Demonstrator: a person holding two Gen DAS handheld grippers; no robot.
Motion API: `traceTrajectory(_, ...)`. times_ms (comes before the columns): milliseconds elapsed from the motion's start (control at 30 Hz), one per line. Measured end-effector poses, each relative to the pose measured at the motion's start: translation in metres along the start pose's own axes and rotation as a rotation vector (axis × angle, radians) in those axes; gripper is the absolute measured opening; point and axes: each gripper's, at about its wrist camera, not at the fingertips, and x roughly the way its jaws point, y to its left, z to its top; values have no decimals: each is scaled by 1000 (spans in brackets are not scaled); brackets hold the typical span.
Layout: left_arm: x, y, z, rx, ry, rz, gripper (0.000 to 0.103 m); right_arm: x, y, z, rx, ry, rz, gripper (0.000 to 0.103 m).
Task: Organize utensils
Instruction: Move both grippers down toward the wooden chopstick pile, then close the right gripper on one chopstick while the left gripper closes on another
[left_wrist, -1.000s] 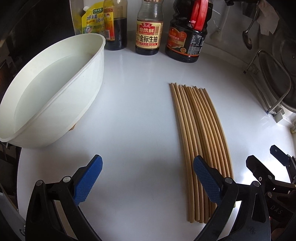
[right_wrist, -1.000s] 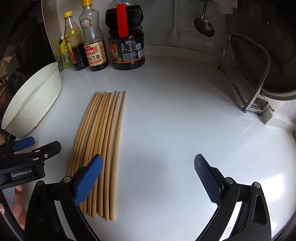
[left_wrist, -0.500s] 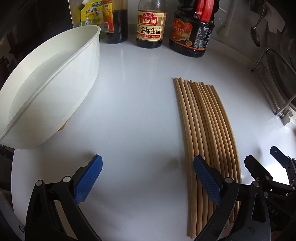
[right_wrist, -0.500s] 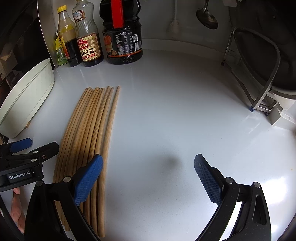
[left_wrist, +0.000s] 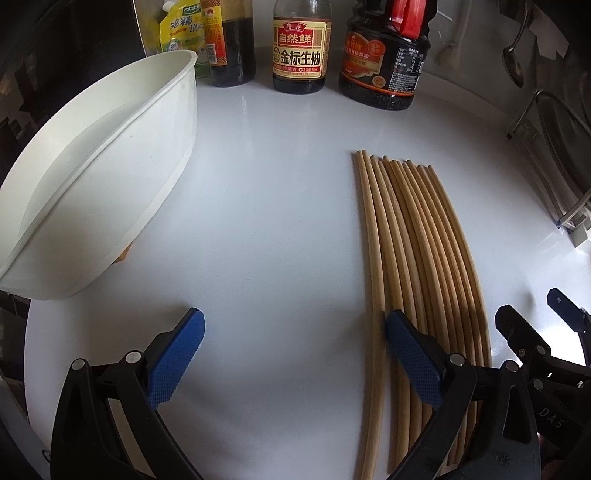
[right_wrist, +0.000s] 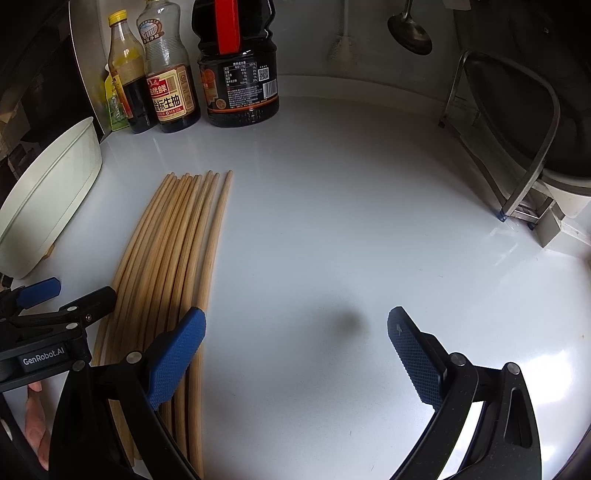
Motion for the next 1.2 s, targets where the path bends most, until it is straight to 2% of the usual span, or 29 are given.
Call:
traceTrajectory(367,0,6,9,-6,-9,9,98,7,10,3,-28,4,-14,94)
traceTrajectory(733,2,6,12,-7,-13,9,98,10,27,2,-142,-21,-72,92)
traceTrajectory(767,2,6,12,-6,-15,9,98,10,27,1,-144,-26,-63,90)
traceTrajectory(867,3,5,12,-3,-16,8,98,7,30,0,-159,-36,-36,74)
traceTrajectory(933,3,5,11,8,-14,7,97,7,34,2,-179,-39,-23,54)
traceTrajectory(967,3,4,10,17,-15,7,97,7,36,3,-186,-37,-14,50)
traceTrajectory(1033,1,2,5,35,-13,5,95,6,40,3,-197,-33,-3,32)
traceTrajectory(1100,-2,2,0,41,-9,-14,89,6,45,3,-213,-30,5,24)
traceTrajectory(1200,-6,-3,-5,65,-18,-25,73,6,49,1,-228,-27,12,14)
